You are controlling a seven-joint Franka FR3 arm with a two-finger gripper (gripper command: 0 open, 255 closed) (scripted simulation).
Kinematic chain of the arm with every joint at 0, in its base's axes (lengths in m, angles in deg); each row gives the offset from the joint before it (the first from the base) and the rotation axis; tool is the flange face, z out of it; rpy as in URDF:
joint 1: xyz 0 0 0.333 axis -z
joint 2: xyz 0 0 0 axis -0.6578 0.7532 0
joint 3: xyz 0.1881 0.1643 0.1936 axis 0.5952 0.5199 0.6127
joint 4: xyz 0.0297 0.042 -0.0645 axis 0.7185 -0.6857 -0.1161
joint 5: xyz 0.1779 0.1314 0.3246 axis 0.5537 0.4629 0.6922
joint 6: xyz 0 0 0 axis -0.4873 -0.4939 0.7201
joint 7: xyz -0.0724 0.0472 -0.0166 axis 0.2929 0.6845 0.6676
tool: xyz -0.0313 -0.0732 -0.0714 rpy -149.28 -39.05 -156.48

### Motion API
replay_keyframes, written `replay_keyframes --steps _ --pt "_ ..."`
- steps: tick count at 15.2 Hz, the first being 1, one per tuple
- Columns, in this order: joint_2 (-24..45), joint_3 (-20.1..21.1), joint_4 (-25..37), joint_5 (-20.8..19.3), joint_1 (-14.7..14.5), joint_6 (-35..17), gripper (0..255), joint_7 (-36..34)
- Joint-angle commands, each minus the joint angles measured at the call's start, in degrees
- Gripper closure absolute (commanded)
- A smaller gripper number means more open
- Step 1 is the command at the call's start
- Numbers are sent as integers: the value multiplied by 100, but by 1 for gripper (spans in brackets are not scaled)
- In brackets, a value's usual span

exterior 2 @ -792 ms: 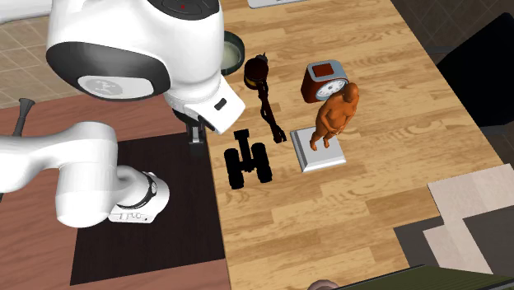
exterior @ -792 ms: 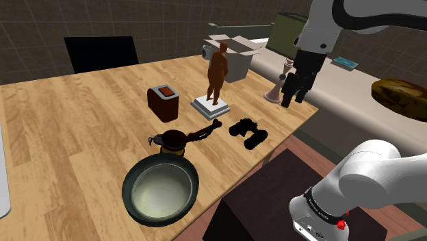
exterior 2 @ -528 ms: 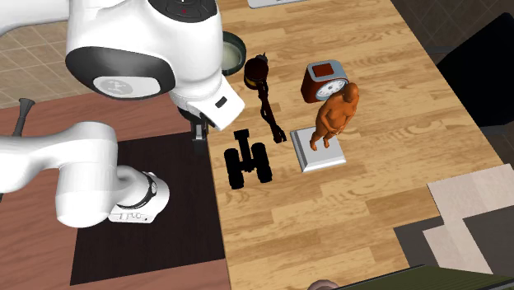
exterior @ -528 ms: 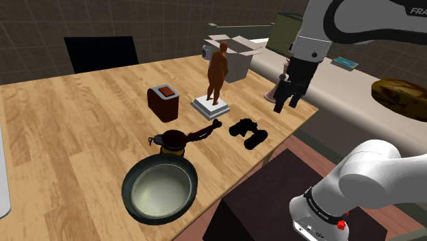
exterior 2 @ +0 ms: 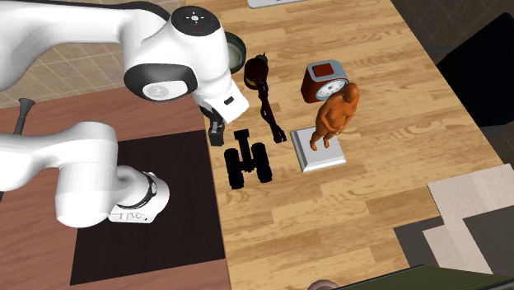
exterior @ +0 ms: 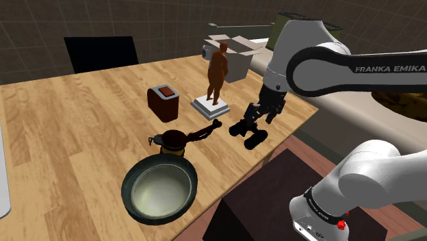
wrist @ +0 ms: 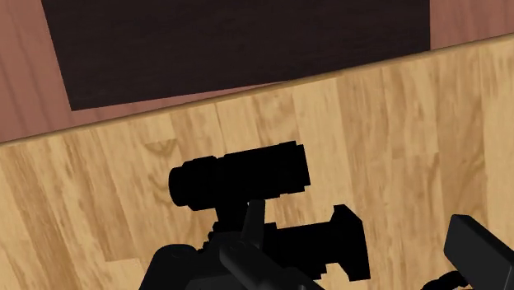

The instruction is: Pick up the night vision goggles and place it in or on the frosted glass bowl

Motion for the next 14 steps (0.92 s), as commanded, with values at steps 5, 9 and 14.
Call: replay_keyframes --steps 5,9,14 --pt "660 554 -265 -86 168 -1241 0 -673" --pt "868 614 -451 -81 190 -1633 0 -690" --pt "961 639 -518 -83 202 -1791 0 -698"
